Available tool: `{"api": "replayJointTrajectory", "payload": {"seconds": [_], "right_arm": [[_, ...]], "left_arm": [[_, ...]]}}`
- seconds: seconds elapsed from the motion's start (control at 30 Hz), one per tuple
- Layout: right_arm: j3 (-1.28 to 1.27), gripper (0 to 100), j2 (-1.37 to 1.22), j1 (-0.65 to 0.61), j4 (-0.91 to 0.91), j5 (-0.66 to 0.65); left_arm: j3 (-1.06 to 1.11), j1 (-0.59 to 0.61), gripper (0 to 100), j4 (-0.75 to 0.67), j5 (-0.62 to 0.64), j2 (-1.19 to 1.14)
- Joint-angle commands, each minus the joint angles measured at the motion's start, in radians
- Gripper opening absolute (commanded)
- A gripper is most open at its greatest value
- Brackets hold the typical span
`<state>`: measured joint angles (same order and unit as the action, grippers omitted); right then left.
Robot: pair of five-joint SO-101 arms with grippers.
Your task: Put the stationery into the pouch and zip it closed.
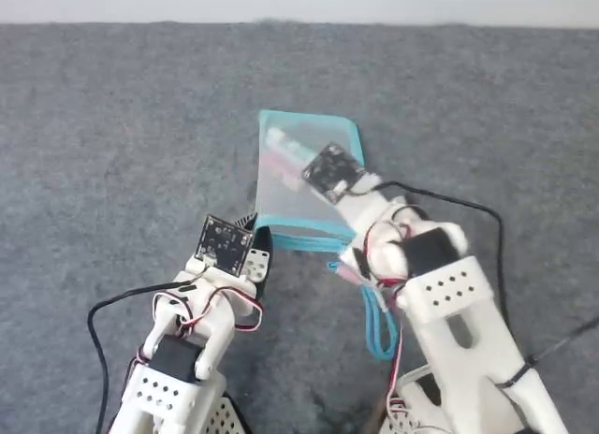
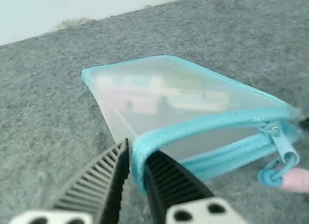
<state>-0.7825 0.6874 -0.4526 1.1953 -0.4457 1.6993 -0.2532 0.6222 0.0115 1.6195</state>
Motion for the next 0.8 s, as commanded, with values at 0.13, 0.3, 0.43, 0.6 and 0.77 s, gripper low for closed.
{"api": "replayJointTrajectory", "payload": {"seconds": [0.13, 0.3, 0.43, 0.6, 0.77], "right_arm": [[-0.137, 35.7, 0.035, -0.033, -0.133, -0.152], [-0.153, 35.8, 0.035, -0.033, -0.219, -0.186], [-0.152, 35.8, 0.033, -0.036, -0.288, -0.226], [-0.152, 35.4, 0.033, -0.038, -0.325, -0.229], [-0.152, 35.3, 0.031, -0.038, -0.375, -0.226]], "left_arm": [[-0.01, -0.011, 1, -0.025, -0.017, 0.02], [-0.008, -0.011, 1, -0.025, -0.017, 0.02], [-0.008, -0.012, 1, -0.025, -0.017, 0.02], [-0.008, -0.011, 1, -0.025, -0.017, 0.02], [-0.008, -0.012, 1, -0.025, -0.017, 0.02]]}}
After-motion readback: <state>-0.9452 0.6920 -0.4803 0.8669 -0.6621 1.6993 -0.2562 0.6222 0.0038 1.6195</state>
